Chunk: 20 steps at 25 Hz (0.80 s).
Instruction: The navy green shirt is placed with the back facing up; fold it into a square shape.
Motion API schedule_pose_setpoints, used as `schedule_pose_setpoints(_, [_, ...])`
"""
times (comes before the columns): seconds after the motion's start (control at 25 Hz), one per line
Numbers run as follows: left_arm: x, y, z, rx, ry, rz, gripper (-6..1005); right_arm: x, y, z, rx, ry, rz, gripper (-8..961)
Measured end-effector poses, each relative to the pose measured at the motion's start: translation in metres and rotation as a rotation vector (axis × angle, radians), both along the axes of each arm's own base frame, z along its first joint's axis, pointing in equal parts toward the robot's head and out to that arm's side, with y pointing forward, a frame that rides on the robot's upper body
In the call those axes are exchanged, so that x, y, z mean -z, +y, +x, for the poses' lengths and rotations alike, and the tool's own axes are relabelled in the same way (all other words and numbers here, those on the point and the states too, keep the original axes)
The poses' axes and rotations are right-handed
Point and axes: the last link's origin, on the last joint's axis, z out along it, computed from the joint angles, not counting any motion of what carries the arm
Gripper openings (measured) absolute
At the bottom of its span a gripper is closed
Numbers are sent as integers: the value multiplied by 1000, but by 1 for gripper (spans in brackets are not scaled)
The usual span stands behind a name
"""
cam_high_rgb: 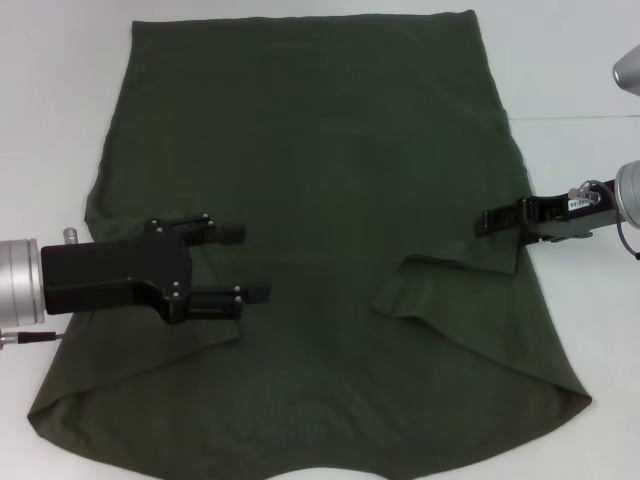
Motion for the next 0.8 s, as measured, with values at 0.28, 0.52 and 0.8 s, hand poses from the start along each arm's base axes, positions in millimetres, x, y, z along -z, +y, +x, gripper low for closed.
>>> schedule_pose_setpoints(0.28, [0,0,0,2,-3,0,860,4,-1,-3,-5,33,5,846])
schedule_pose_setpoints(0.52, [0,0,1,2,-5,0,860,2,0,-7,-3,90,24,846])
schedule_pose_setpoints(0.8, [0,0,1,2,-5,1,861,-7,5,-13,-9,162,71,846])
